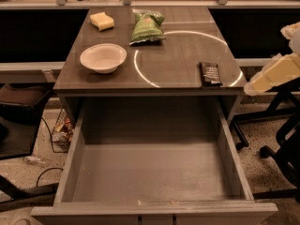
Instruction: Move rxbar chocolate near green jalapeno chip bag
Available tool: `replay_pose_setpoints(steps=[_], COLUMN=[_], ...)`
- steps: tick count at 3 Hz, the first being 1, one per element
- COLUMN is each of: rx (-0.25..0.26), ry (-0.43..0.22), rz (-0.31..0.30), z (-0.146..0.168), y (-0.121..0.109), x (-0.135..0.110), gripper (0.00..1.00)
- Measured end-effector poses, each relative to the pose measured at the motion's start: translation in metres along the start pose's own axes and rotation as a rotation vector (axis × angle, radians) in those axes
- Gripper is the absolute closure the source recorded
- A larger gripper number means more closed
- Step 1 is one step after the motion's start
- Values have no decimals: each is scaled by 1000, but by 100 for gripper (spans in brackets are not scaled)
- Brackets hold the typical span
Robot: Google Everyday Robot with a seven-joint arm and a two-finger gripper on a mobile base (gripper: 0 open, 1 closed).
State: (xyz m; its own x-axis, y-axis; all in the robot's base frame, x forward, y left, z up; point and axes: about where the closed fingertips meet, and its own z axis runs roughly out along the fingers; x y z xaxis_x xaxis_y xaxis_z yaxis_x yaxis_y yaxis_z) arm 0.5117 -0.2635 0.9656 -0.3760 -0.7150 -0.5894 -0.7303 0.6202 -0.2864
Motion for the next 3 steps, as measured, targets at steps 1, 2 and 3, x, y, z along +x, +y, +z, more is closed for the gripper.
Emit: replay_pose_setpoints(steps=[1,2,3], rx=[52,91,108], ry=[-112,-175,-158], rz=[143,268,366], z=[24,45,65], y=[-38,-72,-86], x=[6,7,6], gripper=[0,0,0])
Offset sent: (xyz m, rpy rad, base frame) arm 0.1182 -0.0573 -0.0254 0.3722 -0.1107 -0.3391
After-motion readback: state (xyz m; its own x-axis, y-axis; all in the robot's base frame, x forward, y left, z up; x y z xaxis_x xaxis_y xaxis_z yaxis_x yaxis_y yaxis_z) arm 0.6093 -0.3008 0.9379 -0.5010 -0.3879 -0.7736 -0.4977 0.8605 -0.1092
